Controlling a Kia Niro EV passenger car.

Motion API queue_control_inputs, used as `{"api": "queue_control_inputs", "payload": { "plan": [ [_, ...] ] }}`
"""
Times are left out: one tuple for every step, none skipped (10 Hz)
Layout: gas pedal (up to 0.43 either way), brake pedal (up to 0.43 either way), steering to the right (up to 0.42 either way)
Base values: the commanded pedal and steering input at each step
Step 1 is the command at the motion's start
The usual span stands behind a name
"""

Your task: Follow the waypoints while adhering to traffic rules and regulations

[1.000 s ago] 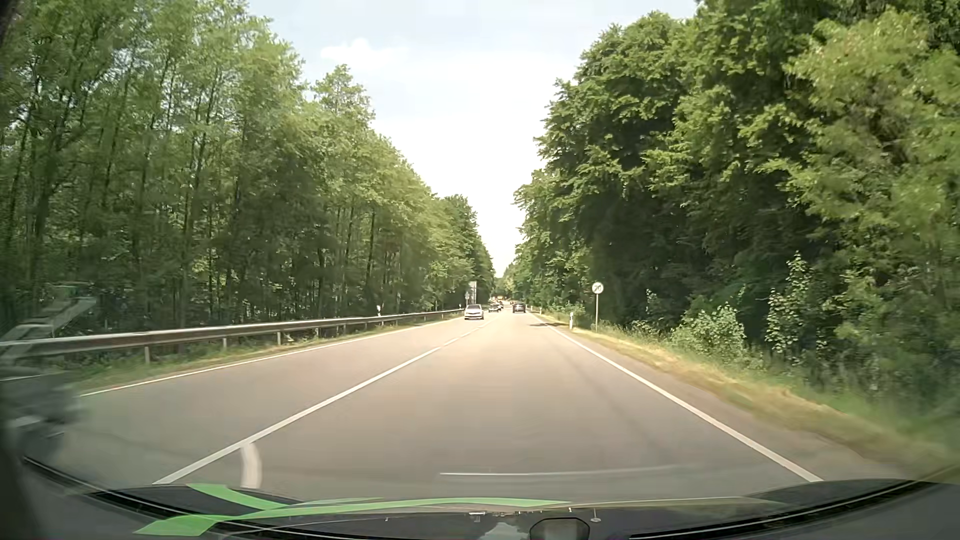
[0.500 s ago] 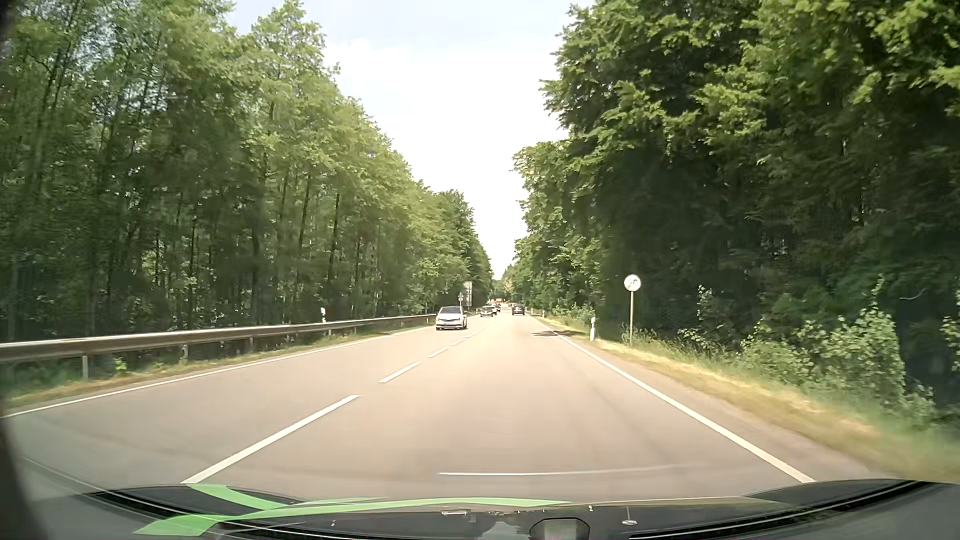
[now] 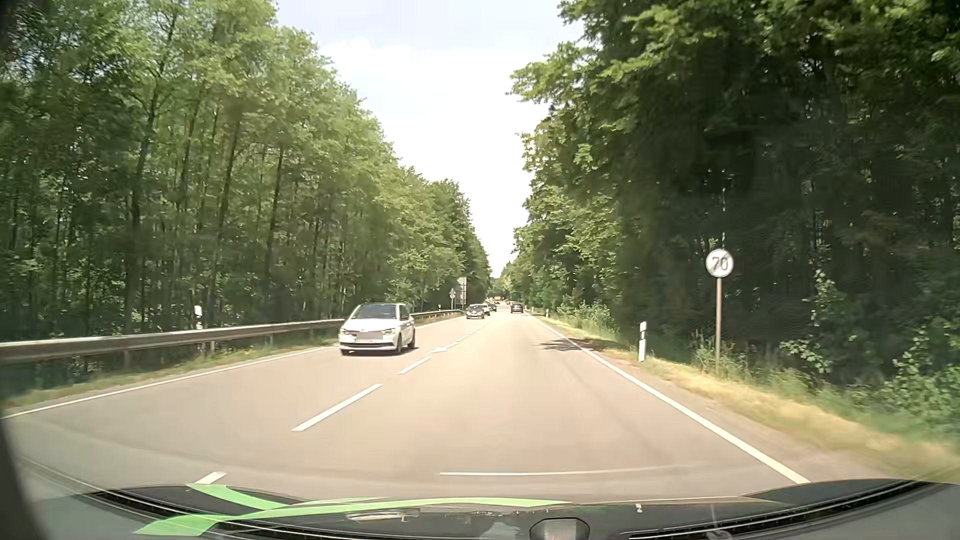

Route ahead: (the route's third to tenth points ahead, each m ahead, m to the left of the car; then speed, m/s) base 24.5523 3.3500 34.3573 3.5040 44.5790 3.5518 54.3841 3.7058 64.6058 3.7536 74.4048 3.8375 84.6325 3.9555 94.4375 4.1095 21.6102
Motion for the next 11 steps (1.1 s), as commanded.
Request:
{"api": "queue_control_inputs", "payload": {
  "plan": [
    [0.311,0.0,-0.001],
    [0.311,0.0,-0.001],
    [0.311,0.0,-0.001],
    [0.311,0.0,-0.001],
    [0.311,0.0,-0.001],
    [0.311,0.0,-0.001],
    [0.311,0.0,-0.001],
    [0.311,0.0,-0.001],
    [0.311,0.0,-0.001],
    [0.311,0.0,-0.001],
    [0.311,0.0,-0.001]
  ]
}}
